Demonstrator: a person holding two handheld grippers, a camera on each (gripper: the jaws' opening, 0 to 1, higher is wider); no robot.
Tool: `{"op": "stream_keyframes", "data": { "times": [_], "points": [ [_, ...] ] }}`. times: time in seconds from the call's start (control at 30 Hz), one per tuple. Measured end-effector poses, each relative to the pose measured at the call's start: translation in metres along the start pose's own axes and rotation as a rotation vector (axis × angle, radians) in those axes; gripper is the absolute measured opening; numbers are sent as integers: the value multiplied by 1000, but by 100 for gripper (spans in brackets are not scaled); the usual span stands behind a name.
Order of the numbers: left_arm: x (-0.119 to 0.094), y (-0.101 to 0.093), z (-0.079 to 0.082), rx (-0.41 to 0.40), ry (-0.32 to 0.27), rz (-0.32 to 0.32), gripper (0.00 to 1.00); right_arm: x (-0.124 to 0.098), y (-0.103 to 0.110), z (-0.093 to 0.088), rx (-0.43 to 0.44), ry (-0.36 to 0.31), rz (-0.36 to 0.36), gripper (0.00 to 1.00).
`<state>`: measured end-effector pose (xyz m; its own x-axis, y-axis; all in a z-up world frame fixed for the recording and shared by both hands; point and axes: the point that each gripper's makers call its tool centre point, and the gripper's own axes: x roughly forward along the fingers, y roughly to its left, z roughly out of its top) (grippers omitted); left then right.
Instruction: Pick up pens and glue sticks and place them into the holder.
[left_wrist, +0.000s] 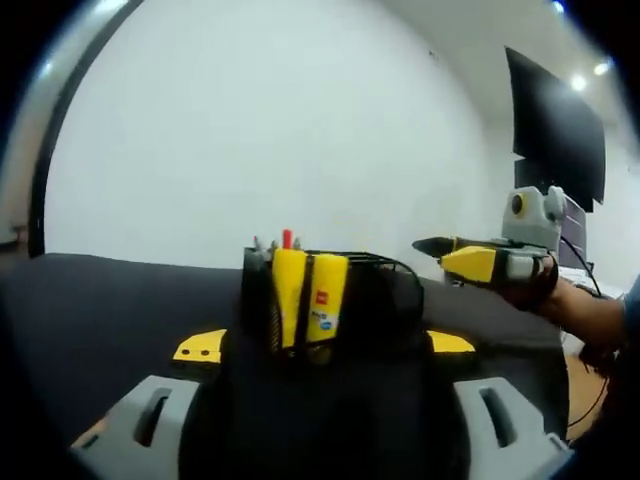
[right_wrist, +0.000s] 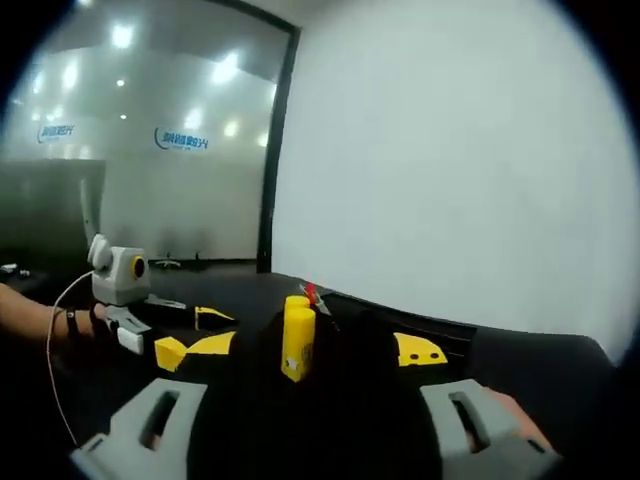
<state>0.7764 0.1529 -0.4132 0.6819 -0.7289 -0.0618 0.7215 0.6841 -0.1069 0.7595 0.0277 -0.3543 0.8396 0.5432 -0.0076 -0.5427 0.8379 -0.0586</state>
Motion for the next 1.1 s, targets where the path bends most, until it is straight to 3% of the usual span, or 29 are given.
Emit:
{"op": "stream_keyframes", "data": {
  "times": [0.1, 0.23, 0.4, 0.67, 0.87, 0.93, 1.1],
  "points": [
    [-5, -14, -1, 25, 16, -25, 84, -20, -2, 2, 24, -9, 11, 63],
    [-11, -31, -14, 73, 70, -60, 95, -48, -11, -3, 26, -7, -9, 67],
    [-25, -40, -20, 84, 66, -63, 96, -79, -21, -11, 61, -23, -47, 77],
    [-51, -32, -13, 23, 9, -41, 96, -112, -39, -31, 75, -10, -90, 93],
    [-69, -25, -10, 14, -42, -36, 96, -140, -47, -47, 103, -10, -137, 93],
    [-75, -22, -7, 19, -85, -36, 96, -149, -49, -52, 106, -13, -152, 93],
    [-85, -9, -13, -7, -98, -12, 96, -167, -53, -69, 137, -12, -183, 93]
  ]
}}
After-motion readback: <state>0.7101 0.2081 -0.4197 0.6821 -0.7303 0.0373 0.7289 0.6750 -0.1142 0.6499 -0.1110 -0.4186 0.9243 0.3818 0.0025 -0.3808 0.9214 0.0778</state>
